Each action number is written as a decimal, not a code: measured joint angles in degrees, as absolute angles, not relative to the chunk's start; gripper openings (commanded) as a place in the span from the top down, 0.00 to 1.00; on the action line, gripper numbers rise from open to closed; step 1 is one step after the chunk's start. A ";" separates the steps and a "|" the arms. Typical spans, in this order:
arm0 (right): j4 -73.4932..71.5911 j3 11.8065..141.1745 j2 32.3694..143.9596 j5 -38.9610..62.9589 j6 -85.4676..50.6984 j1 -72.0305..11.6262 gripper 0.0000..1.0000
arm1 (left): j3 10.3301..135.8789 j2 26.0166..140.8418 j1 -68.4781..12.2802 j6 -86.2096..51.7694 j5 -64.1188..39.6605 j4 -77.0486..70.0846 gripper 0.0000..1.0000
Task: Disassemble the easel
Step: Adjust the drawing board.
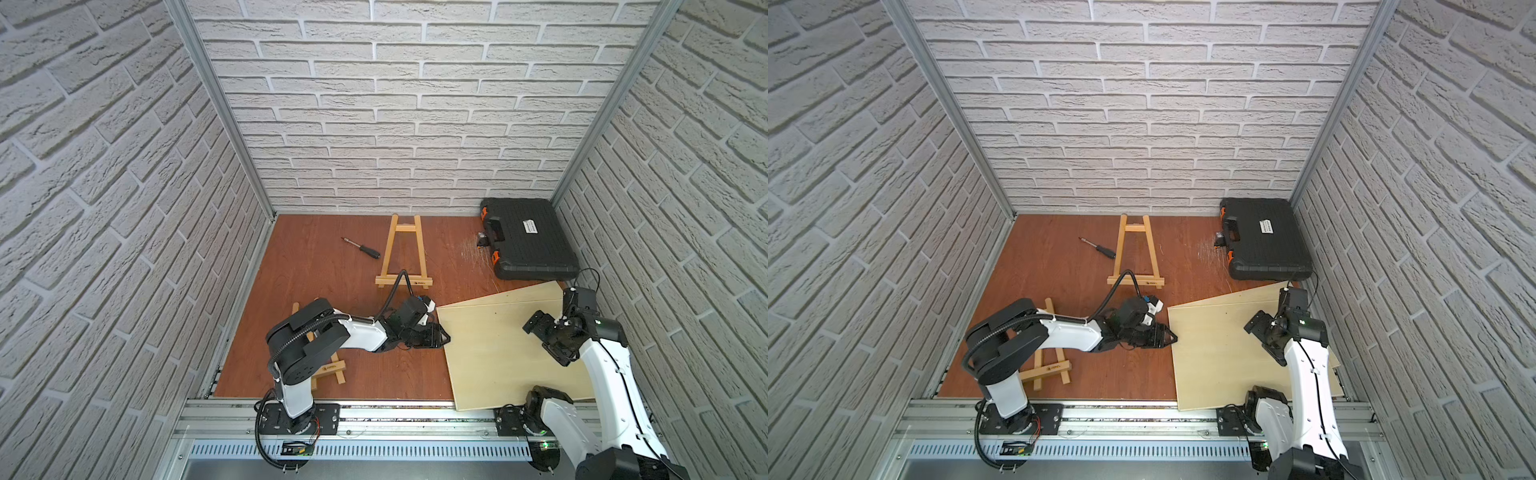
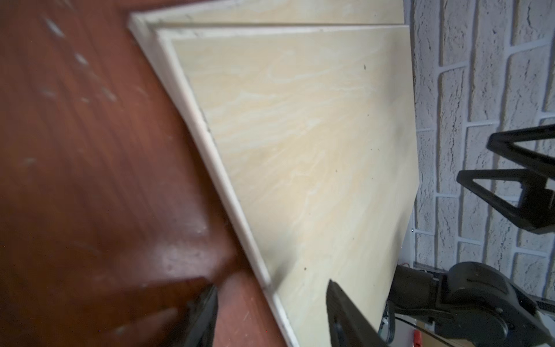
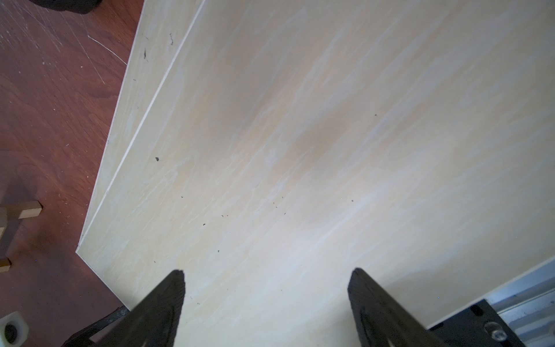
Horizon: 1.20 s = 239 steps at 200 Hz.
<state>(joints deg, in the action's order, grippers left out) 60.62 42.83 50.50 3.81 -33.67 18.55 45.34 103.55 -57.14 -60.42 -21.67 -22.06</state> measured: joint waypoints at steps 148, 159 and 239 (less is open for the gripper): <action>59.37 42.83 49.65 6.85 -33.43 18.55 0.14 | 35.18 109.06 -70.57 -92.29 -7.20 -51.62 0.65; 59.37 42.83 49.19 7.11 -33.41 18.55 0.14 | 34.54 109.86 -71.09 -93.36 -6.17 -53.84 0.70; 59.40 42.41 48.14 8.29 -32.58 18.55 0.14 | 33.52 110.76 -71.42 -93.58 -2.87 -58.94 1.00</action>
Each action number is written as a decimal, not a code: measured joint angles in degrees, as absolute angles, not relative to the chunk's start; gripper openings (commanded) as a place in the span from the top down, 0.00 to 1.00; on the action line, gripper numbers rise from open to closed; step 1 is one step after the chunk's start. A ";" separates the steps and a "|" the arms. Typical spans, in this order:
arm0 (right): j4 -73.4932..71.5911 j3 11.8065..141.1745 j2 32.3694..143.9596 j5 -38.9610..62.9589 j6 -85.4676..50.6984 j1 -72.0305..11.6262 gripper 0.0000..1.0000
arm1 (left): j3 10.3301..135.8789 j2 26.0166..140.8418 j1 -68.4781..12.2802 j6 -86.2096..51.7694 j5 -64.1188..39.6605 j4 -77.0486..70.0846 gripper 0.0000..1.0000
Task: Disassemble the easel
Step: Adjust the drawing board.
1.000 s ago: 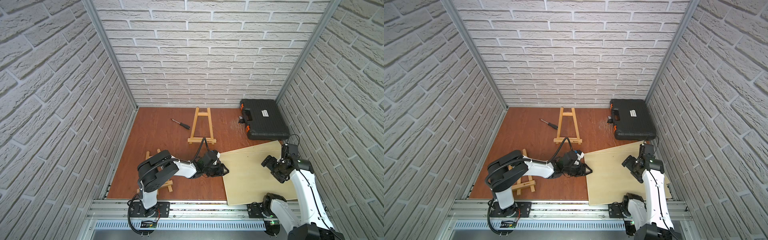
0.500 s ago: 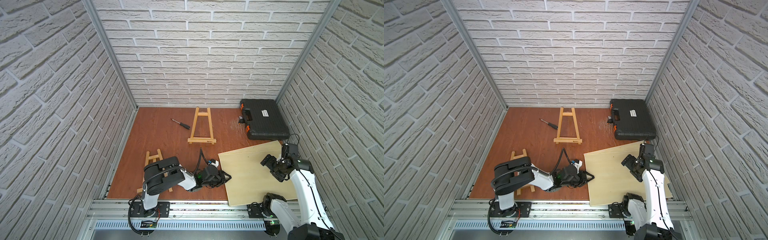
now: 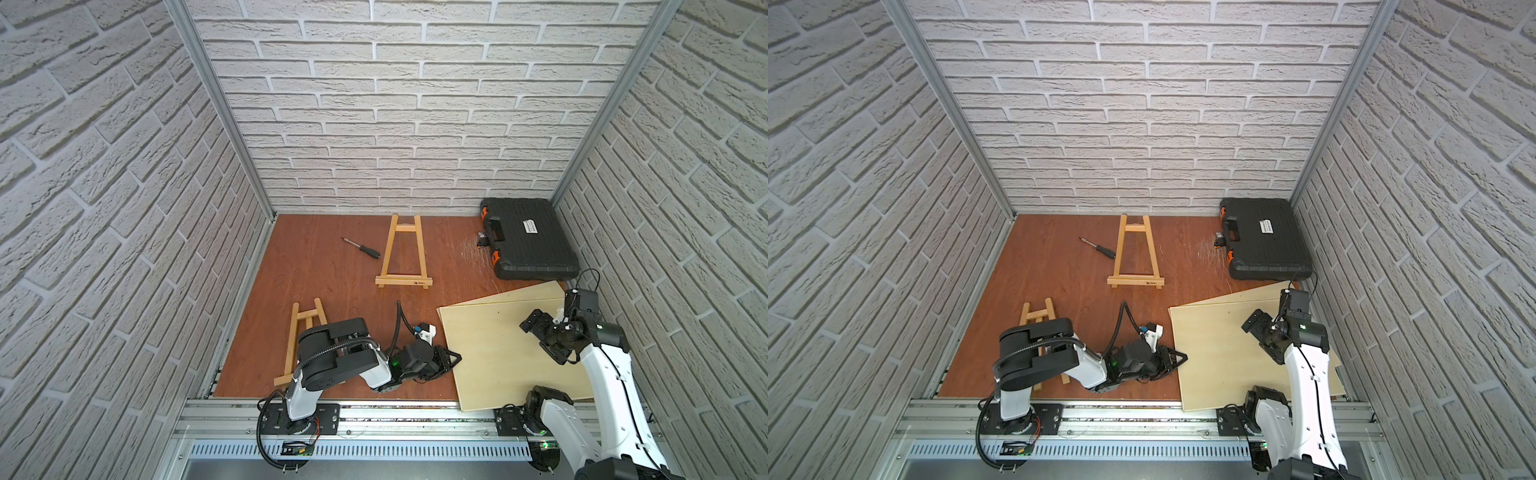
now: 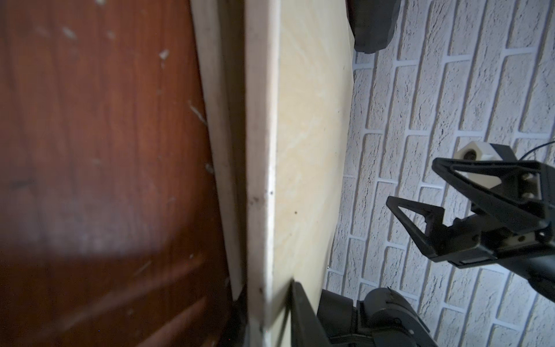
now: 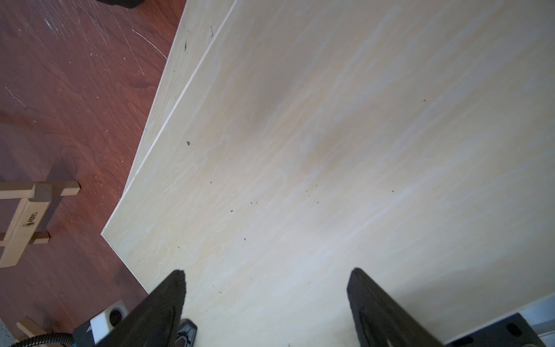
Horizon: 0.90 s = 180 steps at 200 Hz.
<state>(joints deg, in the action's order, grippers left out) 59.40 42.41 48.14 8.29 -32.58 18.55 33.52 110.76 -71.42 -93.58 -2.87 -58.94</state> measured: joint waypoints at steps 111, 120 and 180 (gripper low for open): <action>59.37 42.41 48.82 8.58 -32.34 18.55 0.13 | 31.35 105.25 -62.72 -86.35 -2.68 -54.72 1.00; 59.37 42.41 48.95 8.40 -32.36 18.55 0.13 | 31.09 103.94 -61.65 -85.27 -2.61 -53.32 1.00; 59.16 41.78 49.08 6.24 -33.30 18.55 0.12 | 30.76 102.15 -60.93 -83.66 -2.87 -50.37 1.00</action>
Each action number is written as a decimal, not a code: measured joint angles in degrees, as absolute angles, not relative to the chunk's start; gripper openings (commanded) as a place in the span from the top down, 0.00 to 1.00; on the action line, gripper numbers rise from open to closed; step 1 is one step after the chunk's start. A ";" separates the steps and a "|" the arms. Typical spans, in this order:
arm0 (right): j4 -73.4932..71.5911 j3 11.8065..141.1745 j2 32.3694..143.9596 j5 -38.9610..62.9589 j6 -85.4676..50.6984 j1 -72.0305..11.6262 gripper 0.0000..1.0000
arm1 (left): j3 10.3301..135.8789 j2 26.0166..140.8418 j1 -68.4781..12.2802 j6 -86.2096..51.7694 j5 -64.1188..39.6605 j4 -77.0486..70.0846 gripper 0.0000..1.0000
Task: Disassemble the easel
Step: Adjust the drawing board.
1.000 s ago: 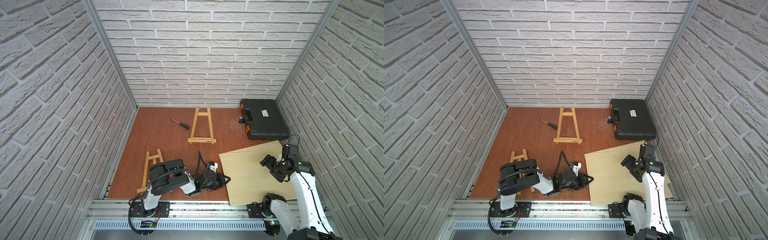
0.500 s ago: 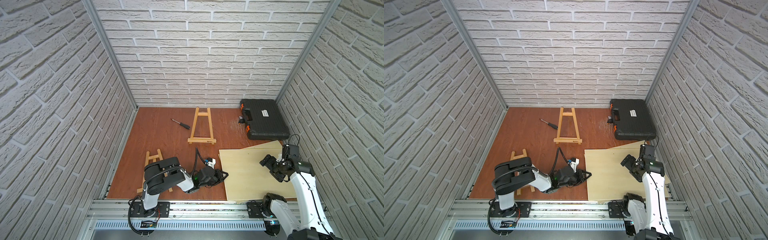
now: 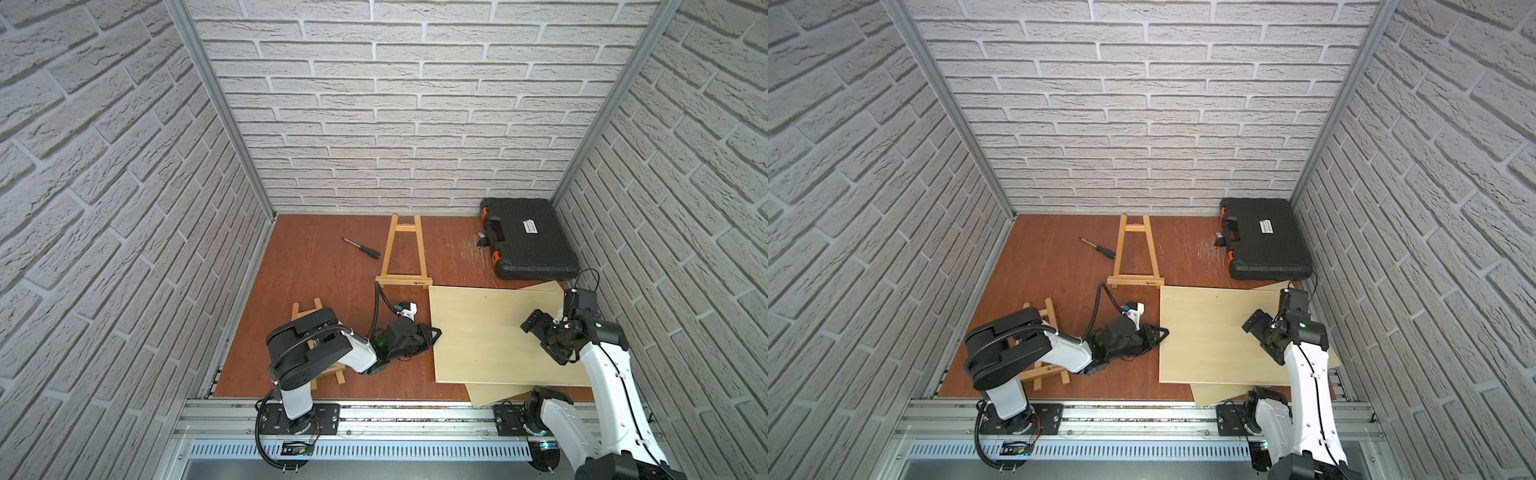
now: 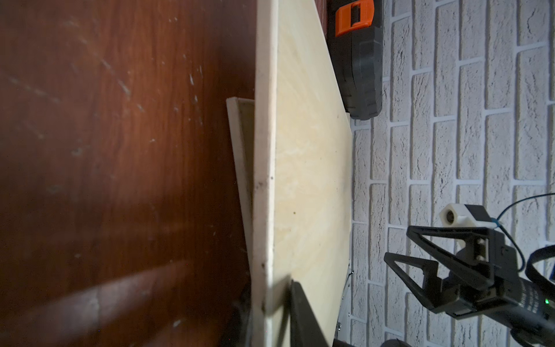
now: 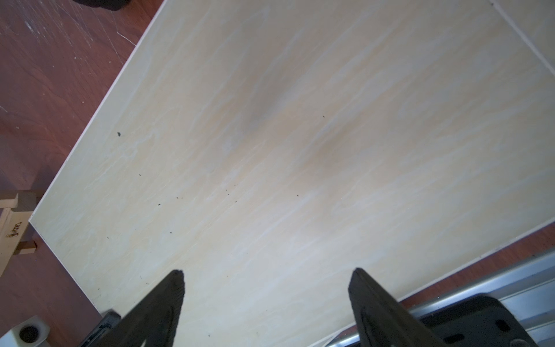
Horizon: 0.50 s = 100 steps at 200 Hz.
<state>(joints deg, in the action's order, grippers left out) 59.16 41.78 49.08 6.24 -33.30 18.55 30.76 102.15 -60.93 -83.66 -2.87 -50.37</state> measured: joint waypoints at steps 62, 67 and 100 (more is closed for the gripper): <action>58.06 39.77 50.72 1.41 -35.57 18.76 0.11 | 29.63 110.24 -65.95 -88.42 1.06 -60.75 1.00; 57.67 39.97 51.48 0.64 -35.62 18.81 0.11 | 29.39 110.43 -66.08 -88.64 1.28 -61.43 1.00; 55.83 46.57 62.54 -5.08 -33.47 19.57 0.12 | 27.42 110.52 -66.17 -88.82 1.89 -64.14 1.00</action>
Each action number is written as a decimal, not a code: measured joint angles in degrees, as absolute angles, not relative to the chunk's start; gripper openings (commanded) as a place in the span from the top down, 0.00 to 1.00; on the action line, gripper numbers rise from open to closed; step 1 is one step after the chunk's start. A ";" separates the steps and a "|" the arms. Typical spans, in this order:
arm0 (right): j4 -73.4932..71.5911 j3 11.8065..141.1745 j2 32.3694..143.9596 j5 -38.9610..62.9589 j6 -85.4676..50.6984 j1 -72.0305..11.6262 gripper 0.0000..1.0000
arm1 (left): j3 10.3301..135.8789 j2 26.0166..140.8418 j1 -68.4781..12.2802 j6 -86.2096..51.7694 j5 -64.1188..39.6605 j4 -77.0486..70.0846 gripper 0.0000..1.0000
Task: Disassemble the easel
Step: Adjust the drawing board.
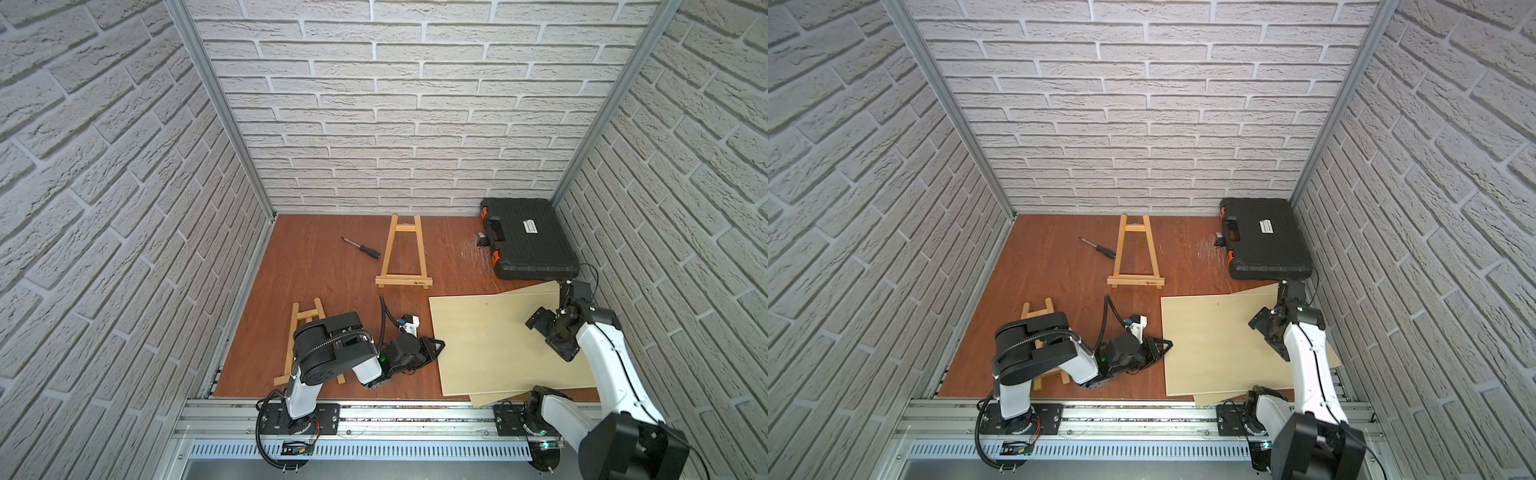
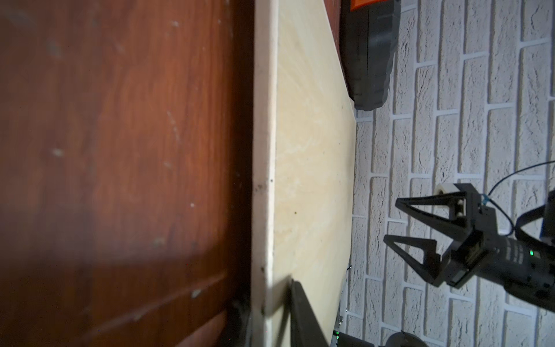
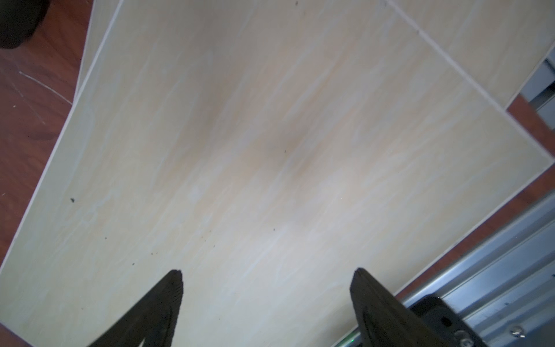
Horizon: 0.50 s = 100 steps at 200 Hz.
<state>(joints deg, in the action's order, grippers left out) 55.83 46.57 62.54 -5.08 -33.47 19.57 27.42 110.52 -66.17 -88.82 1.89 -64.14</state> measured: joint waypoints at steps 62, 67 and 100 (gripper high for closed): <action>50.46 62.04 83.02 -7.84 -25.36 24.21 0.16 | 25.34 110.08 -66.19 -88.71 2.61 -66.32 1.00; 50.43 62.96 83.92 -8.01 -24.73 24.60 0.15 | 25.34 110.08 -66.17 -88.71 2.59 -66.32 1.00; 47.90 64.79 87.20 -5.61 -20.25 28.95 0.16 | 25.34 110.10 -66.11 -88.66 2.46 -66.43 1.00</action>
<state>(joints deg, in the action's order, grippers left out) 47.90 64.79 87.20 -5.61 -20.25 28.95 25.34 110.10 -66.11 -88.66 2.46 -66.43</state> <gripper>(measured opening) 0.848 0.199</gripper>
